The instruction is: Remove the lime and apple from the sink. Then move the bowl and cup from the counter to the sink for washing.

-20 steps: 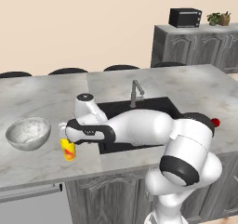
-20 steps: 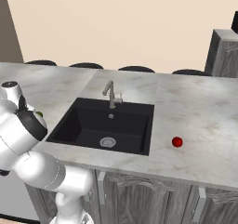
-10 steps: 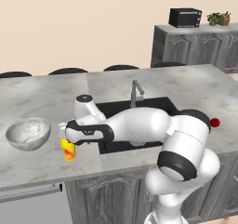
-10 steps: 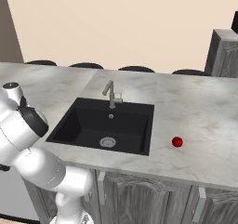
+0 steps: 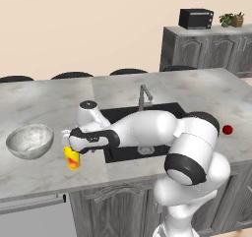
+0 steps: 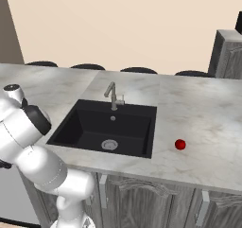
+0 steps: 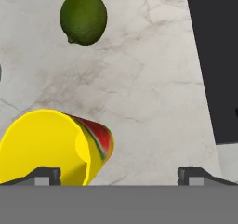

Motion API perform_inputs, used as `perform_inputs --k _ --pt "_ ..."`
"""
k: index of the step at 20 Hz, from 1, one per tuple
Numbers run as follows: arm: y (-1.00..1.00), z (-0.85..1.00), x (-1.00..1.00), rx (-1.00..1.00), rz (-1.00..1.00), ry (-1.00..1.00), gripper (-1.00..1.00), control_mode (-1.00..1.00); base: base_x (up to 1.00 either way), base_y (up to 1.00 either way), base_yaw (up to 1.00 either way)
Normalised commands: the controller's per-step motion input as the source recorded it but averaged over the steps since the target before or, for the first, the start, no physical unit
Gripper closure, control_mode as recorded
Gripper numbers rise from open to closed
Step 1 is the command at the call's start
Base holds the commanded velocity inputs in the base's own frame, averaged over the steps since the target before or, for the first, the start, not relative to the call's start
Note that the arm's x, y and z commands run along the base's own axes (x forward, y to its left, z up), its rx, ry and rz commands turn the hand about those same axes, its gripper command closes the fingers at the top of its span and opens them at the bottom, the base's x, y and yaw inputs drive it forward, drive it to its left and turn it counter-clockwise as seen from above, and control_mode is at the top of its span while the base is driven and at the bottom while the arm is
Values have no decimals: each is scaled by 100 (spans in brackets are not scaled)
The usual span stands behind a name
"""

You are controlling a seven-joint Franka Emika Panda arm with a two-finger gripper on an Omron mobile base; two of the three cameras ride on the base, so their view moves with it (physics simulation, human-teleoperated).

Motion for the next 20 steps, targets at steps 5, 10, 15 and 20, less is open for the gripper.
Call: perform_inputs --k 5,10,15,20 --pt "6 -6 8 -1 -2 0 -100 -100 0 0 0" --pt "9 -7 10 -1 -3 2 -100 -100 0 0 0" --pt "8 -6 10 -1 -2 3 -100 -100 0 0 0" --pt "8 -4 12 -2 -1 3 -100 -100 0 0 0"
